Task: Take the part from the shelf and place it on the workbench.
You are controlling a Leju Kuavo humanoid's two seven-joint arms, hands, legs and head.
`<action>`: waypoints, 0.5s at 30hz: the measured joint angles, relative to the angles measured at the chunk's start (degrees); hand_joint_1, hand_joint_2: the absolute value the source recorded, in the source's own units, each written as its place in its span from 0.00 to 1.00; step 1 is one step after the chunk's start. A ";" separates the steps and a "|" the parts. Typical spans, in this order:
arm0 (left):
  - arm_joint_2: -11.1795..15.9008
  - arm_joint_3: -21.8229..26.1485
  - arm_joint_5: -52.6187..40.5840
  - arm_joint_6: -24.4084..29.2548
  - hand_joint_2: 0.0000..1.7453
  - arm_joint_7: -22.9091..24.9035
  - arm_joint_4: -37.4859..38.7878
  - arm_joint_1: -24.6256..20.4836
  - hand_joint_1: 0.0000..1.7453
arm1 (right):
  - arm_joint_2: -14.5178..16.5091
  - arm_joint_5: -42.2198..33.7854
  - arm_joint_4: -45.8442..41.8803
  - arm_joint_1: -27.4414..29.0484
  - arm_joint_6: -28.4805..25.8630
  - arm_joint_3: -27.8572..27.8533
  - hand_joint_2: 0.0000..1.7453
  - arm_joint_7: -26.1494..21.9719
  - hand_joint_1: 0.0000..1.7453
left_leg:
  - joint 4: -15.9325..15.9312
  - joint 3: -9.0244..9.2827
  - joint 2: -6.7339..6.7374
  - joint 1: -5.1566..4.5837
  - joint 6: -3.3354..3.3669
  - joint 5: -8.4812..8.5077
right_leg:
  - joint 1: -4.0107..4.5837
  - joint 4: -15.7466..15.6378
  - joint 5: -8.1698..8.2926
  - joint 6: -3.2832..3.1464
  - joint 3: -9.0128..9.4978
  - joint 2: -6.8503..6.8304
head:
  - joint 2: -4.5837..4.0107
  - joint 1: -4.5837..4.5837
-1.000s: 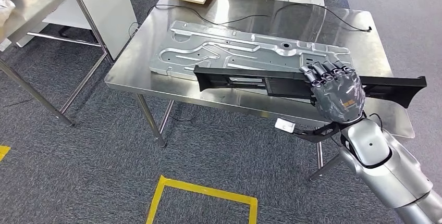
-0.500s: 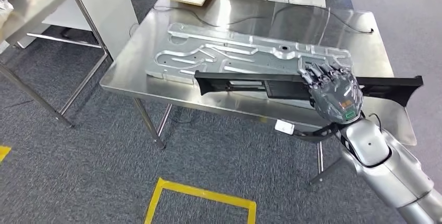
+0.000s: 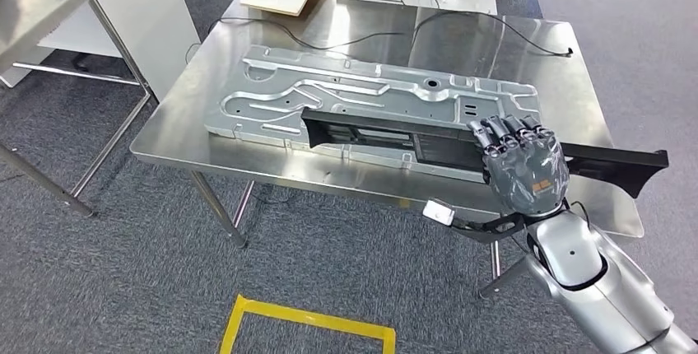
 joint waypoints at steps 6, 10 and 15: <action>-0.59 -0.10 0.02 -0.15 1.00 -0.51 0.02 -0.01 0.00 | 0.09 -1.87 -0.45 0.15 -0.74 -1.12 1.00 0.25 1.00 | -3.76 3.61 0.28 0.47 -0.05 0.19 | -0.59 7.42 -3.09 1.84 -3.46 -1.13 | 0.06 0.16; -0.74 -0.11 0.04 -0.15 1.00 -0.65 0.02 0.10 0.00 | 0.10 -2.74 -0.47 0.53 -0.97 -2.44 1.00 0.08 1.00 | -3.44 4.82 0.41 0.59 -0.39 -1.21 | -1.32 11.76 -2.31 2.81 -8.20 -1.49 | 0.08 0.15; -0.78 -0.14 0.08 -0.10 1.00 -0.66 0.07 0.22 0.00 | 0.13 -2.88 -0.57 0.61 -1.08 -3.22 1.00 0.03 1.00 | -3.10 6.68 0.63 0.76 -2.05 -3.27 | -0.83 -0.38 3.65 1.91 -3.80 -2.31 | 0.09 0.23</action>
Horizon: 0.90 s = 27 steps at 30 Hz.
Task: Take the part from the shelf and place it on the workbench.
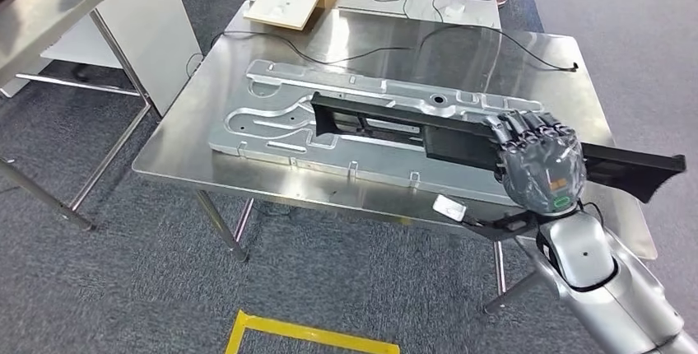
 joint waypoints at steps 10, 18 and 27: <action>-0.08 -0.02 0.47 0.17 1.00 -0.36 0.06 -0.13 0.00 | 0.25 -2.13 -0.67 0.13 0.20 -2.65 1.00 -0.45 1.00 | 16.95 -11.79 -0.06 0.16 -1.55 -3.87 | 0.10 -0.53 -2.62 -2.85 3.76 0.76 | 0.05 -0.06; -0.28 -0.43 0.50 0.62 1.00 -0.30 0.08 -0.02 0.00 | 3.04 2.14 -0.26 -0.92 2.35 -1.94 1.00 0.33 1.00 | 1.47 -6.91 -0.55 -0.46 0.79 4.74 | 0.34 -0.22 -4.59 -1.08 6.64 1.33 | 0.05 -0.02; -0.66 -1.24 0.36 0.89 1.00 -0.26 0.08 0.16 0.00 | 4.27 2.76 0.18 -1.45 2.28 0.14 1.00 1.78 1.00 | 0.24 -1.95 -0.67 -0.14 1.25 2.00 | -0.30 8.71 -4.00 0.38 -2.73 0.63 | 0.05 0.13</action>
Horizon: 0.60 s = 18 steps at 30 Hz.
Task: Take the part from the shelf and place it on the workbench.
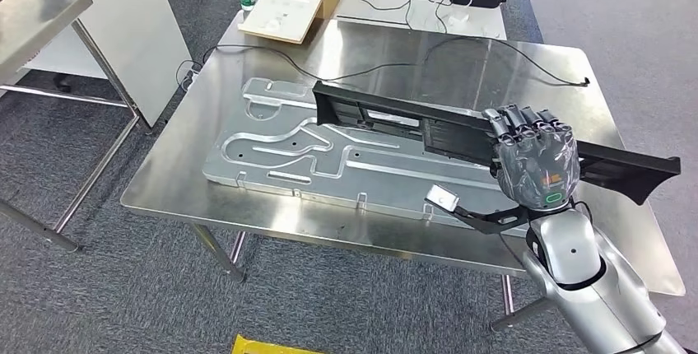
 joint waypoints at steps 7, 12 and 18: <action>0.01 -0.14 -0.01 0.29 1.00 0.04 0.05 0.08 0.00 | 0.69 -0.39 0.12 0.13 -0.04 0.40 1.00 -0.07 1.00 | 1.82 1.35 0.25 -0.19 -2.27 -2.15 | 0.41 -8.99 3.92 -2.59 3.39 -0.28 | 0.01 0.00; 0.07 -0.16 0.01 0.37 1.00 0.01 0.09 -0.11 0.00 | 0.95 -0.44 0.09 0.06 -0.05 0.50 1.00 -0.03 1.00 | 16.60 -8.00 0.27 -0.03 -3.21 -7.73 | 0.34 -9.30 2.06 -3.53 5.80 -0.26 | 0.00 -0.13; 0.11 -0.20 0.01 0.46 1.00 -0.04 0.09 -0.03 0.00 | 1.35 -0.40 0.14 0.05 -0.06 0.58 1.00 -0.01 1.00 | 3.55 -6.00 0.25 -0.30 -2.12 2.34 | 0.50 -9.42 -0.74 -2.72 9.18 0.03 | 0.00 -0.10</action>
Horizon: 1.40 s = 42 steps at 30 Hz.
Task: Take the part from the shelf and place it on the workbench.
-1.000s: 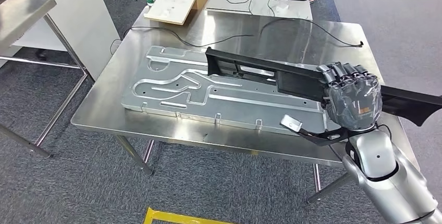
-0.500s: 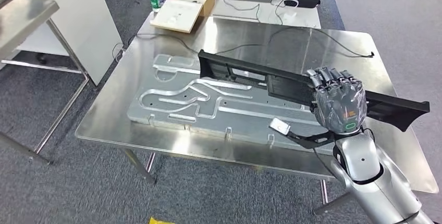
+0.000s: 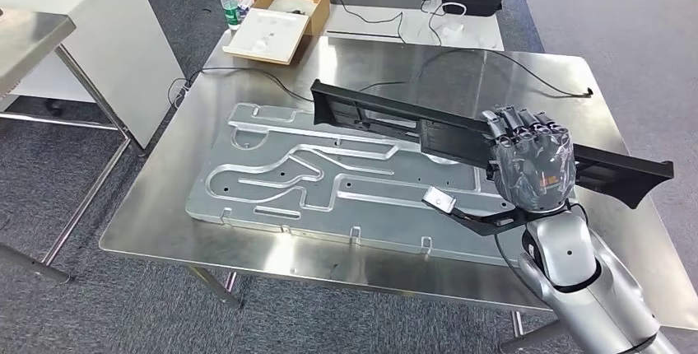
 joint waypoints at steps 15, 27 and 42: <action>-0.95 0.02 3.55 2.04 1.00 -3.60 -0.10 0.30 0.00 | 0.58 -1.78 -2.54 6.90 2.85 -6.44 1.00 0.78 1.00 | -3.09 6.29 -0.84 -0.04 1.98 -2.84 | 0.78 1.77 3.76 0.99 -5.97 -0.35 | 0.01 0.07; -1.02 0.13 4.17 2.05 1.00 -3.81 0.21 0.26 0.00 | 3.09 -2.13 -2.56 10.27 2.82 -10.64 1.00 0.19 1.00 | -3.87 7.22 -0.70 -0.15 1.63 -3.70 | 0.97 -0.03 4.48 0.47 -5.16 0.12 | 0.00 0.09; -1.04 0.14 4.19 2.04 1.00 -3.81 0.28 0.22 0.00 | 3.84 -2.13 -2.56 10.53 2.82 -11.44 1.00 0.16 1.00 | -3.97 7.30 -0.69 -0.24 1.17 -3.59 | 1.06 -0.01 4.53 0.38 -4.97 0.11 | 0.00 0.09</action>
